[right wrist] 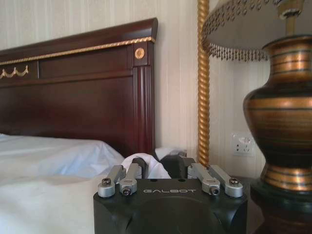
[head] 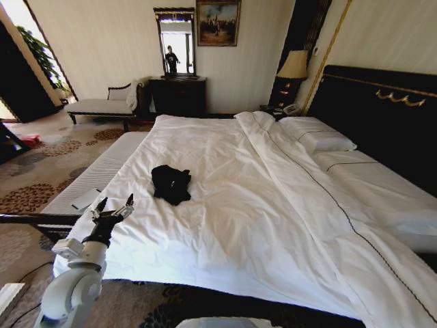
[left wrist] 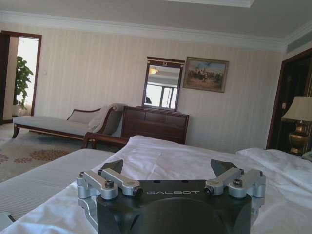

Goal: Fold the clothes on the bed.

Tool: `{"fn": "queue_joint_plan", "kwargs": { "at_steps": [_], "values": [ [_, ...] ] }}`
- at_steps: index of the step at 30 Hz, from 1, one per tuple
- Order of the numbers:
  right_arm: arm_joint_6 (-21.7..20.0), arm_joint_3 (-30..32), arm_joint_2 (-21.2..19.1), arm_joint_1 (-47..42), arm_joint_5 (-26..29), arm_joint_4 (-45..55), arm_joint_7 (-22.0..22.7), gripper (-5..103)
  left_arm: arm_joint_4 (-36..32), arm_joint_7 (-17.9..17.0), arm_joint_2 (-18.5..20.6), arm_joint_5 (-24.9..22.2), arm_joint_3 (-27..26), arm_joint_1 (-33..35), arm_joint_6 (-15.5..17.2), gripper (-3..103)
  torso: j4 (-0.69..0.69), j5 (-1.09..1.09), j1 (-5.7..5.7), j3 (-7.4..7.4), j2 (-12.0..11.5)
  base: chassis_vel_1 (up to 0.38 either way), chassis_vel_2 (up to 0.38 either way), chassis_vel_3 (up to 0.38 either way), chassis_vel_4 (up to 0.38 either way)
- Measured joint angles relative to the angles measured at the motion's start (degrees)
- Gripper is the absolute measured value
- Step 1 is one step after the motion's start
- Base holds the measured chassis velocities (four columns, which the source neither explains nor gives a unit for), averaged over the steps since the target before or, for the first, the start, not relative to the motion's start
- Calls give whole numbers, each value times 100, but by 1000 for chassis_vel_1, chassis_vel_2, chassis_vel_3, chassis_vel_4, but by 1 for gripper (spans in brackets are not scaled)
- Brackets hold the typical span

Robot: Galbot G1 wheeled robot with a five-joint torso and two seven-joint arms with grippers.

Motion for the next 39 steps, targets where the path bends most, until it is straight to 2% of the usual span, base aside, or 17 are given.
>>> {"fn": "queue_joint_plan", "kwargs": {
  "at_steps": [1, 2, 3, 5, 8, 11, 15, 21, 25, 33, 39],
  "values": [
    [-30, 72, 5, -65, 31, 106, 32, 38, -6, 0, 0, -2, -2, 2, 0, 100, 0, 0, 0, 0, 0, 0, 0, 0, 0],
    [-81, 252, 20, -206, 57, 347, 86, 44, -21, 0, 0, -4, -3, 5, 0, 100, 0, 0, -1, 0, 0, 0, 0, 0, 0],
    [-116, 417, 35, -305, 48, 551, 127, 55, -34, 0, -1, -5, 1, 6, 0, 100, -1, 0, 0, 0, 0, 0, 0, 0, 0],
    [-148, 543, 48, -373, 33, 706, 170, 55, -46, 1, -2, -5, 5, 7, 0, 100, 0, 0, -1, 0, 0, 0, 0, 0, 0],
    [-334, 931, 110, -603, 57, 1295, 345, 71, -54, 4, 6, -27, 10, 7, -1, 100, 0, -1, 0, 0, 0, 0, 0, 0, 0],
    [-413, 1073, 175, -709, 87, 1582, 431, 77, -51, 5, 23, -59, 10, -9, -5, 100, 0, -2, 0, 0, 0, 0, 0, 0, 0],
    [-435, 1185, 283, -762, 89, 1792, 466, 97, -13, 9, 70, -131, 24, -60, -12, 100, 0, 0, -1, 0, 0, 0, 0, 0, 0],
    [-395, 1231, 257, -744, 162, 1887, 425, 100, 20, 10, 90, -177, 28, -98, -16, 100, 0, 1, 0, 0, 0, 0, 0, 0, 0],
    [-304, 1242, 100, -594, 285, 1901, 274, 100, 0, 10, 94, -180, 29, -95, -16, 100, 1, 1, -1, 0, 0, 0, 0, 0, 0],
    [-423, 845, -612, 30, 468, 1829, -58, 100, -222, -17, 148, -245, -219, 32, 42, 100, -1, 3, 0, 0, 0, 0, 0, 0, 0],
    [-552, 324, -1347, 523, 836, 2151, -645, 100, -468, -84, 127, -343, -613, 203, 147, 100, 2, 0, 0, 0, -1, 0, 0, 0, 0]
  ]
}}
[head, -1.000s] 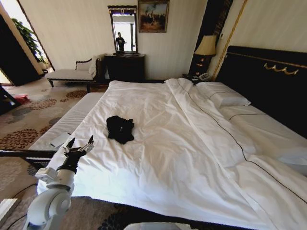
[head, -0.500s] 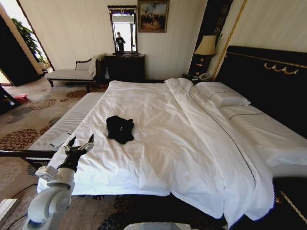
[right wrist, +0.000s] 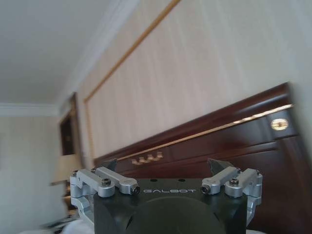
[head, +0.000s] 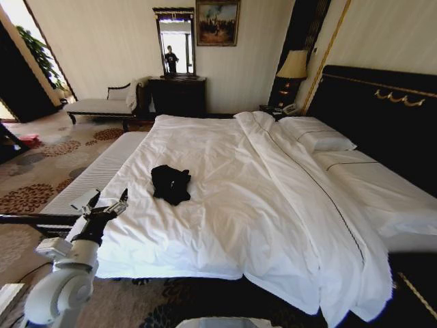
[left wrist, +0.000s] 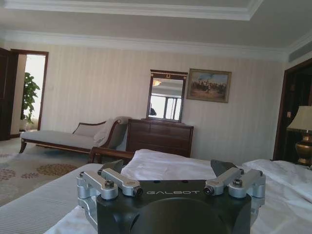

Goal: Fold the clothes on the bed.

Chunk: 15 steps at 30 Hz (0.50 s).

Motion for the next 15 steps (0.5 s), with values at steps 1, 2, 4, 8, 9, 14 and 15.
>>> {"fn": "queue_joint_plan", "kwargs": {
  "at_steps": [1, 2, 4, 8, 9, 14, 15],
  "values": [
    [-11, -109, -99, 88, 37, 37, -125, 100, -49, -9, -25, -1, -65, 39, 20, 100, 0, 1, 0, 0, 0, 0, 0, 0, 0],
    [-22, -250, -219, 194, 68, 70, -277, 100, -117, -15, -71, 2, -142, 100, 38, 100, 0, 0, 0, 0, 0, 0, 0, 0, 0],
    [-37, -432, -345, 335, 83, 93, -438, 100, -201, -21, -155, 19, -229, 195, 61, 100, -1, 1, 0, 0, 0, 0, 0, 0, 0],
    [-86, -1285, -716, 820, 100, 77, -919, 100, -445, -29, -481, 186, -421, 552, 80, 100, 0, 1, 0, 0, 0, 0, 0, 0, 0],
    [-86, -1285, -716, 820, 100, 77, -919, 100, -445, -29, -481, 186, -421, 552, 80, 100, 0, 1, 0, 0, 0, 0, 0, 0, 0],
    [-96, -2064, -728, 1057, -81, 129, -1214, 100, -525, -23, -642, 542, -422, 619, 123, 100, -4, 0, 0, 0, 0, 0, 0, 0, 0],
    [-96, -2064, -728, 1057, -81, 129, -1214, 100, -525, -23, -642, 542, -422, 619, 123, 100, -4, 0, 0, 0, 0, 0, 0, 0, 0]
  ]
}}
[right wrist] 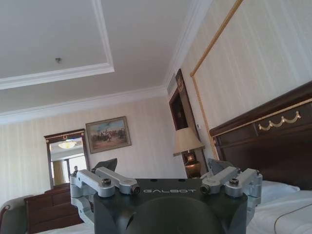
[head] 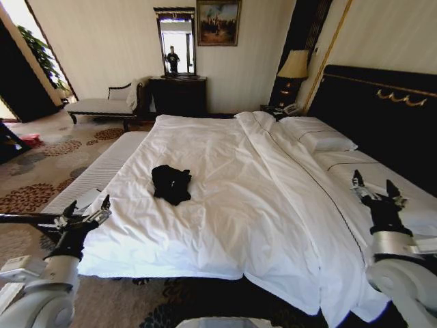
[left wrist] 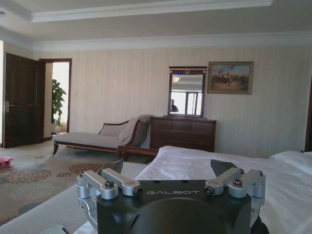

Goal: Fold the clothes on the bed.

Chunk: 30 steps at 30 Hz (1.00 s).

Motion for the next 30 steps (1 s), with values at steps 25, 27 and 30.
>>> {"fn": "queue_joint_plan", "kwargs": {
  "at_steps": [25, 27, 30],
  "values": [
    [292, -1430, 1148, -237, -1643, 136, -462, 100, -23, 288, -443, 560, 61, 722, -231, 100, 3, 0, -1, -1, 0, 0, 0, 0, 0],
    [296, -1471, 1155, -217, -1687, 114, -463, 100, -45, 282, -455, 549, 60, 729, -231, 100, 3, 0, -1, -1, 0, 0, 0, 0, 0],
    [297, -1588, 1185, -166, -1765, 36, -463, 100, -102, 239, -528, 542, 107, 714, -232, 100, 3, 0, 0, -1, 0, 0, 0, 0, 0]
  ]
}}
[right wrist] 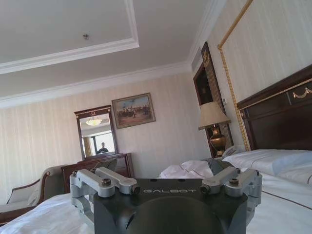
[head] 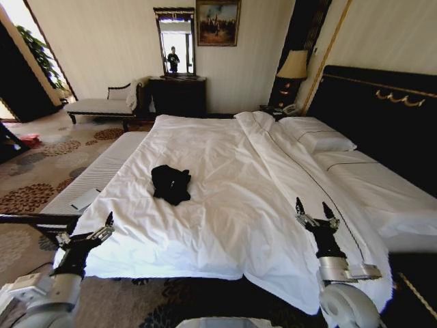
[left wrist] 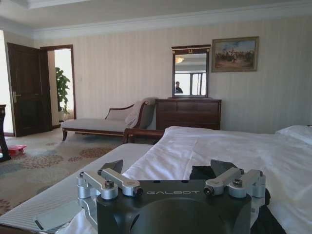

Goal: Fold the clothes on the bed.

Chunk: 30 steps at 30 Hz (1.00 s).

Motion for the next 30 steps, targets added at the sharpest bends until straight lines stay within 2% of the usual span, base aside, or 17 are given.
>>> {"fn": "queue_joint_plan", "kwargs": {
  "at_steps": [30],
  "values": [
    [42, -218, 121, 146, -333, -421, 36, 100, 112, -75, -45, -1, 174, -310, 92, 100, -1, 0, 0, 0, 0, 0, 0, 0, 0]
  ]
}}
